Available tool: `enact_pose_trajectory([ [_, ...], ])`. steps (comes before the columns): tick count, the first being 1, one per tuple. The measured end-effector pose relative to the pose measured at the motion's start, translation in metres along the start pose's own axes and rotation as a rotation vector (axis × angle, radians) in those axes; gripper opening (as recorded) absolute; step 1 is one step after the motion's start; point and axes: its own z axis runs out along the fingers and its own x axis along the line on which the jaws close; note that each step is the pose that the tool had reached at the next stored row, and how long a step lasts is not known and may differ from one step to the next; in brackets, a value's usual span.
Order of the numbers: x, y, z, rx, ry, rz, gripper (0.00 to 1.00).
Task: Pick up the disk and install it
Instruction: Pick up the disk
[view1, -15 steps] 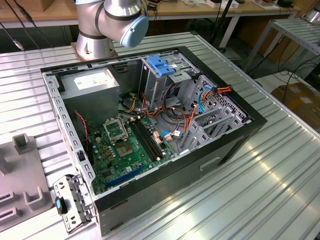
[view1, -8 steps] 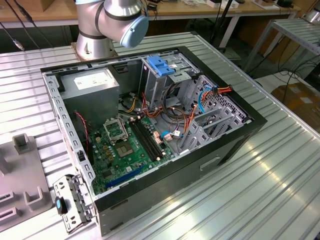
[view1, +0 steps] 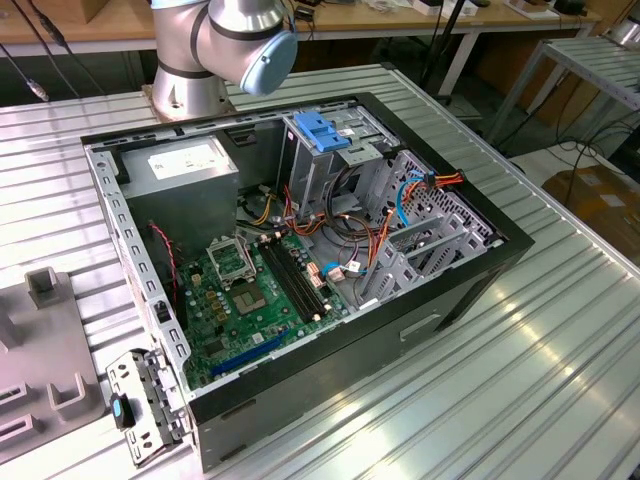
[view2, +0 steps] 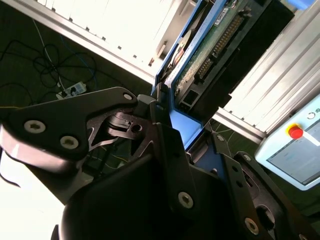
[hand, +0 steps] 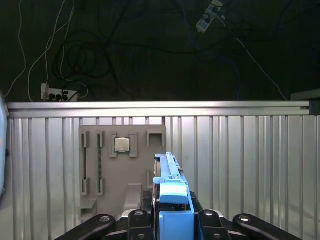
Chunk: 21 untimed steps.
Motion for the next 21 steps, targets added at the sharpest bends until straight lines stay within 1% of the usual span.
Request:
enact_pose_trajectory([
  [21, -0.0002, -0.0148, 0.0000, 0.0000, 0.0000, 0.000, 0.37],
])
